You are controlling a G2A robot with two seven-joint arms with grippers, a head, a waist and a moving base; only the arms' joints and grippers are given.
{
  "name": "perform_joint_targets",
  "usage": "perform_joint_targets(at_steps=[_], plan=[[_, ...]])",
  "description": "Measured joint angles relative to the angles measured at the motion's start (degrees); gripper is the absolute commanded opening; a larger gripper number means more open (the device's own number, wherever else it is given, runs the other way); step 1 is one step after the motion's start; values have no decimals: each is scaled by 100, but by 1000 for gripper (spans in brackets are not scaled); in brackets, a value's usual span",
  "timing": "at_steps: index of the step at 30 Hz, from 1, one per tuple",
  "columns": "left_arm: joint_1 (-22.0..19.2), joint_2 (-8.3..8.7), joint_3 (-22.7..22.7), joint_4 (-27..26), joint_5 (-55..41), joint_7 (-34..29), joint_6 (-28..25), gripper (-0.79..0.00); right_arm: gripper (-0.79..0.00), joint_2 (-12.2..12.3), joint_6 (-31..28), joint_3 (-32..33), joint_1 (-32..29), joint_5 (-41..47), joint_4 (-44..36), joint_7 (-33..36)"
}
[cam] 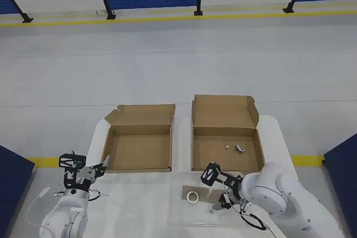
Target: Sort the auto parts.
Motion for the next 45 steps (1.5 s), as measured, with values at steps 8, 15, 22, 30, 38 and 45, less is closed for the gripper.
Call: perform_joint_targets(at_steps=[8, 15, 22, 30, 38, 45], plan=[[0, 0, 0, 0, 0, 0, 0, 0, 0, -5, -229, -912, 255, -602, 224, 40], [0, 0, 0, 0, 0, 0, 0, 0, 0, -17, -220, -1188, 435, -605, 391, 50], [0, 0, 0, 0, 0, 0, 0, 0, 0, -21, -269, -1310, 376, -839, 541, -77], [0, 0, 0, 0, 0, 0, 0, 0, -18, -95, -103, -1569, 532, -1106, 829, -146], [0, 0, 0, 0, 0, 0, 0, 0, -471, -216, -157, -1934, 778, -1073, 1218, -154], [0, 0, 0, 0, 0, 0, 0, 0, -539, -352, -229, -2258, 1057, -878, 1626, -112]])
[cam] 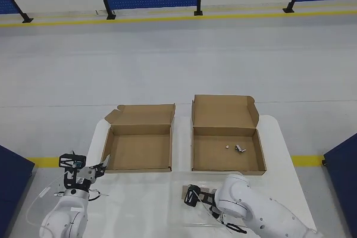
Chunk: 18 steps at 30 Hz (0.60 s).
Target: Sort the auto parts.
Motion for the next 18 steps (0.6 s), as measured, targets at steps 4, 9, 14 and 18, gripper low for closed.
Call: perform_joint_targets(at_steps=[4, 9, 14, 18], plan=[[0, 0, 0, 0, 0, 0, 0, 0, -557, -81, -14, -167, 162, 122, 258, 59], [0, 0, 0, 0, 0, 0, 0, 0, -542, -155, -17, -311, 294, 236, 447, 88], [0, 0, 0, 0, 0, 0, 0, 0, -548, -195, -7, -399, 345, 283, 518, 108], [0, 0, 0, 0, 0, 0, 0, 0, -573, -217, -21, -475, 362, 302, 595, 133]])
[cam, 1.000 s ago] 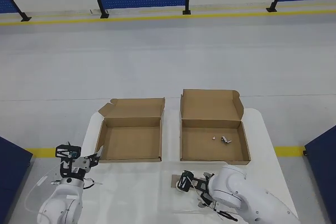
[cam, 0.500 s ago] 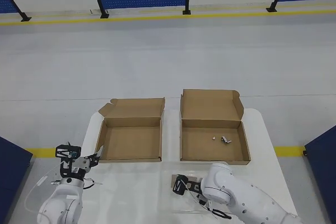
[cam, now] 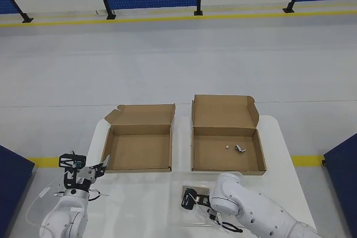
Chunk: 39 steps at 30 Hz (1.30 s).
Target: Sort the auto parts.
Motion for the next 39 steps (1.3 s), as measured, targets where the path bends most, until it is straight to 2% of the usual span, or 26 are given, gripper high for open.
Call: perform_joint_targets(at_steps=[2, 3, 5, 12, 20, 33, 39], plan=[[0, 0, 0, 0, 0, 0, 0, 0, -594, -14, 7, -40, 24, 15, 56, 6], [0, 0, 0, 0, 0, 0, 0, 0, -634, -21, 11, -53, 35, 25, 80, 10], [0, 0, 0, 0, 0, 0, 0, 0, -785, -35, 25, -77, 61, 37, 139, 16], [0, 0, 0, 0, 0, 0, 0, 0, -785, -45, 99, -17, 99, 65, 141, -92], [0, 0, 0, 0, 0, 0, 0, 0, -785, 175, 36, 487, -102, 215, -561, 31], [0, 0, 0, 0, 0, 0, 0, 0, -785, 182, 43, 532, -127, 270, -569, -37], [0, 0, 0, 0, 0, 0, 0, 0, -785, 406, -203, 1423, -346, 1340, -836, -199]])
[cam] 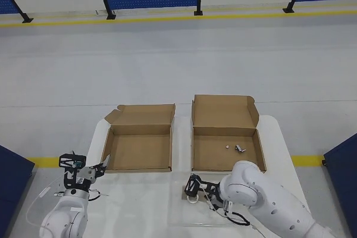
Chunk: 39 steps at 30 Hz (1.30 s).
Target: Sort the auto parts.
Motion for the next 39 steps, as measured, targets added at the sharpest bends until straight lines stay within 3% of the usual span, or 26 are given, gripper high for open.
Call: perform_joint_targets(at_steps=[10, 21, 26, 31, 39], plan=[[0, 0, 0, 0, 0, 0, 0, 0, -785, 784, -221, 1287, -590, 2492, -310, -225], [0, 0, 0, 0, 0, 0, 0, 0, -785, 800, -226, 1364, -631, 2714, -290, -376], [0, 0, 0, 0, 0, 0, 0, 0, -785, 937, -359, 1911, -750, 4295, -105, -352], [0, 0, 0, 0, 0, 0, 0, 0, -785, 1242, -191, 2380, -911, 5876, -120, -194], [0, 0, 0, 0, 0, 0, 0, 0, -785, 1688, -65, 2691, -1132, 7273, -338, -66]])
